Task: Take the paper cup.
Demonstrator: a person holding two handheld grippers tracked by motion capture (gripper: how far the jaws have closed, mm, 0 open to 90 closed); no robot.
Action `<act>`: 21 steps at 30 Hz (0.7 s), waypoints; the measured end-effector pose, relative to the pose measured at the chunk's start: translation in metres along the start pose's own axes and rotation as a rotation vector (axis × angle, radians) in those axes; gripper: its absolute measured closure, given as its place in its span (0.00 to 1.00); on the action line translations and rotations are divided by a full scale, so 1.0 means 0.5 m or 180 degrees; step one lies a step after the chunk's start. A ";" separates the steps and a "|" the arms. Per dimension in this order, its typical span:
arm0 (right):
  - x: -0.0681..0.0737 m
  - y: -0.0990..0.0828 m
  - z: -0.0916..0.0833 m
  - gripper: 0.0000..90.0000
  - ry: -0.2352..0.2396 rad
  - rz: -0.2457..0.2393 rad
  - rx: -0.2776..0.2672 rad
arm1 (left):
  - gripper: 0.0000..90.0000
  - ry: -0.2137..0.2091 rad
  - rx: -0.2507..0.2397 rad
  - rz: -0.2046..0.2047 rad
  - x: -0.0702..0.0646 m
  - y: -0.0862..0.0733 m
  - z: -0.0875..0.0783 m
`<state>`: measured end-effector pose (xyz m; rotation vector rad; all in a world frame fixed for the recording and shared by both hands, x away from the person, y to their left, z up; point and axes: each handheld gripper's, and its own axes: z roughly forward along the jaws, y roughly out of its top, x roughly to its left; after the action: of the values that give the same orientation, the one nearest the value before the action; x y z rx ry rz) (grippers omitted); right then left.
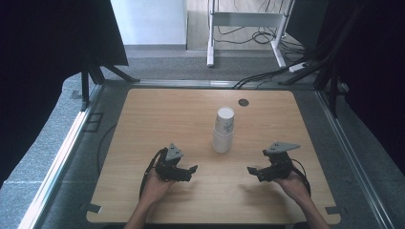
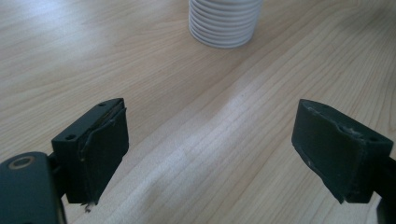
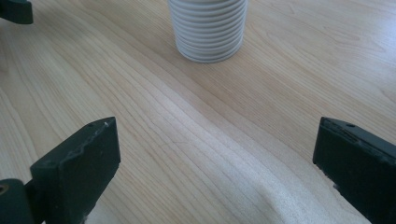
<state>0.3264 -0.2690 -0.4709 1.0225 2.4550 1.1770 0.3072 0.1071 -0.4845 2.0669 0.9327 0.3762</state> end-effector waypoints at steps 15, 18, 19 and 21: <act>0.001 0.040 -0.004 0.02 0.0131 -0.0086 -0.0029 | 0.12 0.0008 -0.0001 0.0024 -0.003 0.050 0.020; 0.000 0.047 -0.003 0.02 0.0148 -0.0089 -0.0039 | 0.12 -0.0028 -0.0028 0.0010 -0.002 0.059 0.024; 0.000 0.050 -0.003 0.02 0.0144 -0.0095 -0.0044 | 0.12 -0.0045 -0.0031 0.0004 -0.001 0.062 0.026; -0.001 0.056 -0.004 0.02 0.0152 -0.0095 -0.0050 | 0.12 -0.0056 -0.0032 0.0032 0.001 0.068 0.028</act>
<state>0.3397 -0.2583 -0.4486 0.9610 2.4842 1.2232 0.3318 0.0861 -0.4666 2.0632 0.9088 0.3668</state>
